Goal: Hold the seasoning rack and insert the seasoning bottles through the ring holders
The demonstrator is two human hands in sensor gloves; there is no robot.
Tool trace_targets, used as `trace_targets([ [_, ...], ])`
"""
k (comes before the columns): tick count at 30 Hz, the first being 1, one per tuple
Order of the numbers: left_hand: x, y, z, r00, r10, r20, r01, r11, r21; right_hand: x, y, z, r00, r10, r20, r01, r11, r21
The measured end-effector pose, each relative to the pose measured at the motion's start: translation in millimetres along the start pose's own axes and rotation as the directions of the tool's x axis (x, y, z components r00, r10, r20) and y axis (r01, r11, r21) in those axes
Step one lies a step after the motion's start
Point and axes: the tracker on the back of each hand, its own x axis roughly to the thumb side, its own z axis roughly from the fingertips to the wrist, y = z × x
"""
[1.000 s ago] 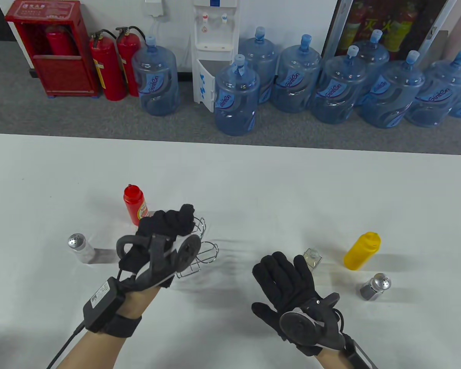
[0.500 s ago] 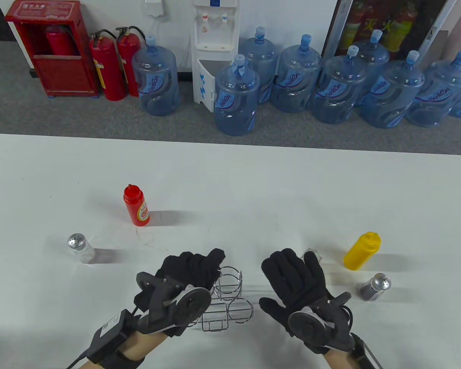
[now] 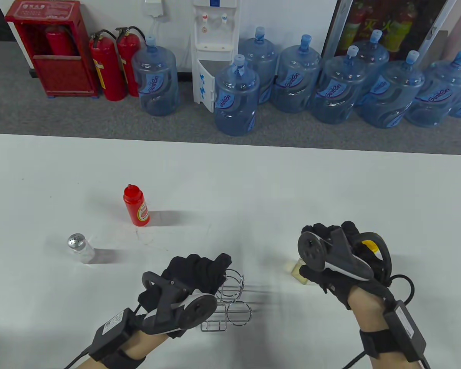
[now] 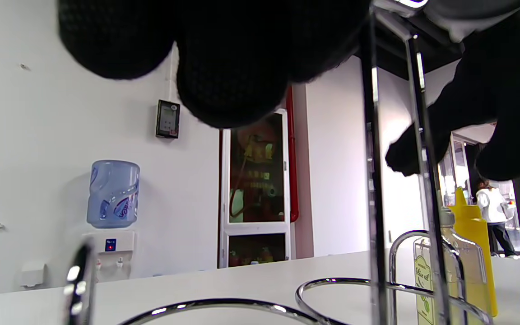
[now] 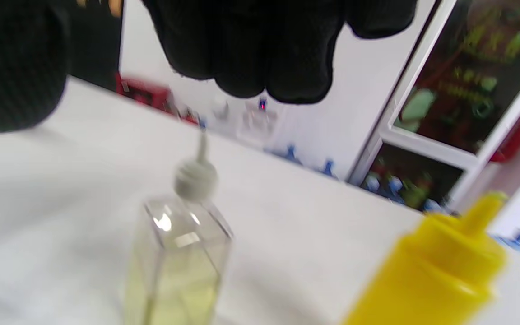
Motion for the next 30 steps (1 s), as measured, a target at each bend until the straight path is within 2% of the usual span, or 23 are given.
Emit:
trace_targets([
  [1, -1.0, 1.2, -0.1, 1.000, 0.005, -0.002, -0.005, 1.000, 0.003, 0.6, 4.4, -7.6, 1.000, 0.021, -0.014, -0.020, 0.998, 0.062],
  [5, -2.3, 5.4, 0.6, 1.000, 0.013, -0.006, -0.013, 1.000, 0.015, 6.3, 18.1, -27.8, 0.993, 0.106, -0.046, -0.100, 0.988, 0.116],
  [8, -1.9, 5.7, 0.9, 1.000, 0.011, -0.005, -0.011, 1.000, 0.019, 10.0, 27.2, -36.4, 0.994, 0.105, -0.040, -0.098, 0.985, 0.141],
  [12, -3.8, 1.9, -0.3, 1.000, 0.015, -0.012, -0.015, 1.000, 0.007, 9.2, 30.3, -39.5, 0.997, 0.062, -0.049, -0.056, 0.993, 0.103],
  [21, -7.3, 1.6, -1.5, 0.999, 0.016, -0.031, -0.016, 1.000, 0.000, 9.9, 35.8, -29.5, 0.997, 0.081, -0.021, -0.080, 0.997, 0.023],
  [25, -12.2, 0.4, -2.8, 0.999, 0.032, -0.044, -0.032, 0.999, -0.006, 8.9, 23.1, -19.5, 0.998, 0.055, -0.005, -0.055, 0.998, -0.041],
  [30, -16.9, -1.7, -4.6, 0.997, 0.035, -0.066, -0.036, 0.999, -0.005, 21.5, -29.9, 15.9, 0.995, 0.036, 0.097, -0.011, 0.969, -0.247],
])
